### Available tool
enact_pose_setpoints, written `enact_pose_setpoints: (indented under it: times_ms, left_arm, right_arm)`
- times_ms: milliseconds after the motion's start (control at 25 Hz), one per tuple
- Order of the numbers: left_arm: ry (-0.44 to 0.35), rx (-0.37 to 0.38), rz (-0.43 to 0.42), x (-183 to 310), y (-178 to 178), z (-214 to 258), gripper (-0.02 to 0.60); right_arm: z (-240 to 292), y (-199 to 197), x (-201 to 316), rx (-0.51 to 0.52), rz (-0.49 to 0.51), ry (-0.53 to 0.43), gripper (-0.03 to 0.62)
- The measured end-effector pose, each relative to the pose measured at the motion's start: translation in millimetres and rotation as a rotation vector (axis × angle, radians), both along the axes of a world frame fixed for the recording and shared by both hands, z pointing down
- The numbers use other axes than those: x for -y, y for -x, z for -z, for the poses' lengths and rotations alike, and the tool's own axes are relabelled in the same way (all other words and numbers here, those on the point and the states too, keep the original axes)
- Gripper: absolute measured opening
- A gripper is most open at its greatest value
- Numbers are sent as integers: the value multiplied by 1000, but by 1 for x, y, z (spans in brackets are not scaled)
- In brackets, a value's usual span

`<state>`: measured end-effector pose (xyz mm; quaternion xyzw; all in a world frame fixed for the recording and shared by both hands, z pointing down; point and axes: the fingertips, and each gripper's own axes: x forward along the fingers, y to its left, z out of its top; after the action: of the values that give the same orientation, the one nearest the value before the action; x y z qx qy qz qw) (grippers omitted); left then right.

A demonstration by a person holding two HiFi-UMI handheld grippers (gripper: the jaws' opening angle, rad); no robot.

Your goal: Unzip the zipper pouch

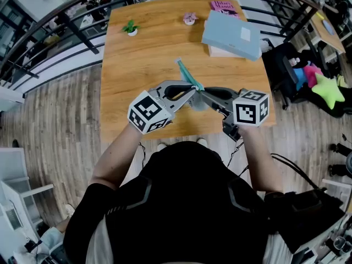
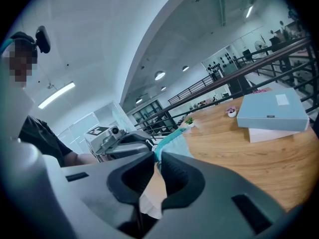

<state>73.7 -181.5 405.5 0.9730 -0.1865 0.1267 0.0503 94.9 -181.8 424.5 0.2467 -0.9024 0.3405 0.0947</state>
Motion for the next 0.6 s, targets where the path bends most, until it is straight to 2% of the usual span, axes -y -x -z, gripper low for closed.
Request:
enact_pose_setpoints:
  times_ms: [200,480,600]
  left_arm:
    - [34,0,22,5,2,-3,35]
    - [119,-26,22,7,2,-10,34]
    - [139,-31,13,6,2,-12,34]
  right_arm:
    - [-3,0,2,-15,1,-4,51]
    - [-10,2,0,-99,41,-22,48]
    - [-11,3,-1,-90,59,-2,46]
